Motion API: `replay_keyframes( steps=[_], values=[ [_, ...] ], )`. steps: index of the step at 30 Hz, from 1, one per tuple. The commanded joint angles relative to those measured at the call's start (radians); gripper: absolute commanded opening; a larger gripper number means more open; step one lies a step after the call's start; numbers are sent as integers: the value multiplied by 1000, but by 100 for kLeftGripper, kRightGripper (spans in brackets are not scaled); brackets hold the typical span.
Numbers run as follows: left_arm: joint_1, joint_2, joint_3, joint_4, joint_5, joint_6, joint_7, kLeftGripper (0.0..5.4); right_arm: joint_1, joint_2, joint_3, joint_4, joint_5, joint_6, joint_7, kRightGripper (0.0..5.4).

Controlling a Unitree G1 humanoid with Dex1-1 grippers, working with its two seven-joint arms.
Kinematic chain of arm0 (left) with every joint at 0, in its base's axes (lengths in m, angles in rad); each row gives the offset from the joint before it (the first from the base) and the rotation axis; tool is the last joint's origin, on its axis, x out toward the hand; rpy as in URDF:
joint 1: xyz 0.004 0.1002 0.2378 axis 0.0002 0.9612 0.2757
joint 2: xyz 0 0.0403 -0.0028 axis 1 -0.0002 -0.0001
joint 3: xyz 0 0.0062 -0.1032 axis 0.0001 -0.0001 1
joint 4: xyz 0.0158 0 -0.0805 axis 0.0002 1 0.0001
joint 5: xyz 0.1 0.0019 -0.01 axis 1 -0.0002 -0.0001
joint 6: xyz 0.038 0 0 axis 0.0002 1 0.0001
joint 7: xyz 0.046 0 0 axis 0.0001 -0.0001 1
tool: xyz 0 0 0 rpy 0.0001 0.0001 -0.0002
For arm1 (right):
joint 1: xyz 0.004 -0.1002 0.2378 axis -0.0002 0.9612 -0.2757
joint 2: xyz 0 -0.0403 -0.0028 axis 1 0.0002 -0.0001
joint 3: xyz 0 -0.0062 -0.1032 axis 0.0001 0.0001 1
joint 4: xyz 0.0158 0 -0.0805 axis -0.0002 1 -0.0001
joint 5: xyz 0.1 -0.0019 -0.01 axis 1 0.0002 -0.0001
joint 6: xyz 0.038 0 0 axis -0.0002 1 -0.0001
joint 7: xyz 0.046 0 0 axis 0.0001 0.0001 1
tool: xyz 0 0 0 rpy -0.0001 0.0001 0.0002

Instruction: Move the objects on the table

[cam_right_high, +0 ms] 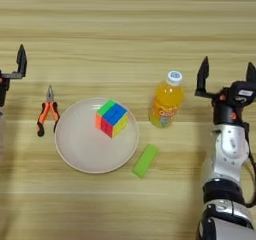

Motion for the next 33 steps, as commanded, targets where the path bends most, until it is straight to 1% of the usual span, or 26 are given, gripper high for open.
replay_keyframes(
  steps=[1, 5, 6, 8, 10, 11, 13, 14, 16, 17, 19, 21, 24, 28, 33],
  values=[
    [-3, -8, -5, -13, 4, 18, 5, 540, 30, -1, -5, -157, 65, -8, 22, 537],
    [0, -10, -6, -19, 6, 20, 10, 540, 71, 1, 23, -316, 127, 44, 54, 537],
    [0, -11, -6, -20, 6, 21, 12, 540, 82, -3, 39, -367, 148, 69, 71, 537],
    [0, -12, -6, -21, 7, 22, 13, 540, 107, -22, 89, -466, 201, 149, 133, 537],
    [0, -12, -7, -22, 7, 23, 15, 540, 130, -56, 156, -561, 254, 284, 208, 537],
    [0, -13, -7, -23, 7, 24, 16, 540, 139, -74, 178, -595, 295, 360, 249, 537],
    [1, -15, -9, -26, 7, 25, 17, 540, 142, -122, 194, -619, 328, 480, 302, 537],
    [3, -16, -10, -29, 7, 25, 18, 540, 141, -145, 194, -623, 333, 529, 314, 537],
    [5, -17, -10, -35, 7, 26, 19, 540, 135, -178, 192, -624, 327, 602, 325, 537],
    [7, -19, -10, -39, 8, 27, 20, 540, 136, -203, 192, -626, 313, 640, 340, 537],
    [10, -21, -11, -48, 8, 31, 22, 540, 149, -249, 197, -636, 293, 715, 363, 537],
    [13, -22, -11, -55, 9, 34, 22, 540, 162, -275, 201, -641, 270, 775, 364, 537],
    [15, -24, -12, -62, 10, 39, 23, 540, 184, -287, 213, -653, 244, 845, 369, 537],
    [16, -25, -13, -65, 11, 42, 22, 540, 210, -290, 242, -668, 213, 908, 383, 537],
    [17, -26, -13, -68, 12, 45, 22, 540, 206, -270, 259, -633, 176, 960, 380, 537]
  ],
)
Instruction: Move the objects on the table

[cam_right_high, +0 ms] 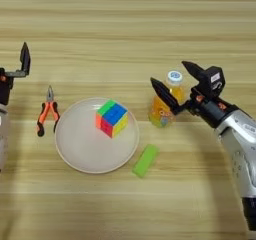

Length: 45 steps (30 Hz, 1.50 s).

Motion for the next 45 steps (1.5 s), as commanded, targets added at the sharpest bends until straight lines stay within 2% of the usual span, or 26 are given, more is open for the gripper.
replay_keyframes(
  steps=[1, 6, 12, 22, 38, 45],
  values=[
    [8, 1, -4, -12, 8, 17, 3, 540, -13, 9, 12, 37, -39, 30, -7, 537],
    [8, 0, -5, -13, 8, 19, 3, 540, -26, 22, 29, 93, -92, 31, -10, 537],
    [6, -1, -6, -9, 8, 18, 2, 540, -33, 37, 36, 127, -121, 26, 5, 477],
    [7, -3, -7, -9, 10, 16, 2, 540, -50, 52, 24, 105, -122, 24, 7, 361],
    [18, -9, -21, -38, 6, 28, -11, 540, -80, 32, 1, 24, -106, 70, 17, 352],
    [48, 0, -63, -164, -34, 97, -112, 540, -132, 18, 6, -16, -106, 111, 31, 352]
  ],
)
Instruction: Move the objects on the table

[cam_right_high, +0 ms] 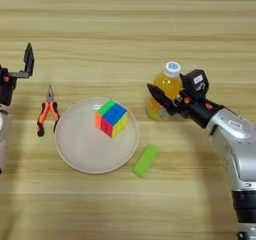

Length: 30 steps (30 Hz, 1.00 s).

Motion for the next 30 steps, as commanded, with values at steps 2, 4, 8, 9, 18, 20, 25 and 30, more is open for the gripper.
replay_keyframes(
  steps=[2, 4, 8, 9, 18, 20, 25, 30],
  values=[
    [39, 10, -53, -141, -48, 97, -111, 540, -73, -27, -7, -63, 11, 38, 14, 352],
    [54, 15, -78, -203, -78, 150, -166, 540, -90, -31, -5, -82, 16, 55, 19, 352],
    [70, 45, -120, -298, -119, 253, -277, 540, -115, -38, -3, -115, 23, 88, 34, 352],
    [73, 52, -130, -319, -134, 282, -308, 540, -120, -39, -4, -122, 26, 96, 37, 352],
    [161, 175, -278, -568, -223, 483, -647, 540, -135, -56, 0, -222, 60, 161, 61, 352],
    [175, 192, -302, -604, -225, 501, -693, 540, -137, -61, 1, -246, 66, 174, 66, 352],
    [178, 201, -351, -654, -225, 531, -752, 540, -139, -61, 11, -304, 88, 208, 78, 352],
    [158, 186, -390, -647, -202, 534, -765, 540, -133, -46, 49, -356, 104, 237, 79, 352]
  ],
)
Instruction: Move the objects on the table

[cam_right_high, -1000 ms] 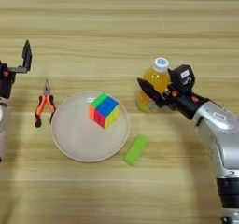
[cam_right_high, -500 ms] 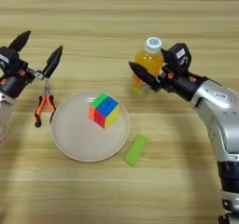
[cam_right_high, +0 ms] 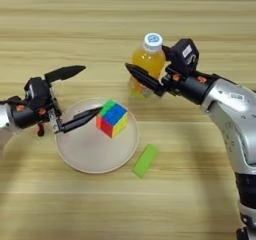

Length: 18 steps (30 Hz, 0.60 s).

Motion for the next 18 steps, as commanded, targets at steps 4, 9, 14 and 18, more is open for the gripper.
replay_keyframes(
  steps=[4, 9, 14, 18],
  values=[
    [-27, -14, -52, -6, 33, 13, -14, 540, -16, 16, 65, -98, 35, 36, 10, 352],
    [-26, -17, -62, -14, 41, 13, -16, 540, 2, 19, 123, -150, 33, 46, 20, 352],
    [-26, -16, -66, -18, 44, 12, -17, 540, 16, 19, 167, -184, 23, 36, 25, 352],
    [-24, -15, -67, -22, 43, 14, -18, 540, 22, 16, 193, -202, 18, 30, 29, 352]
  ],
)
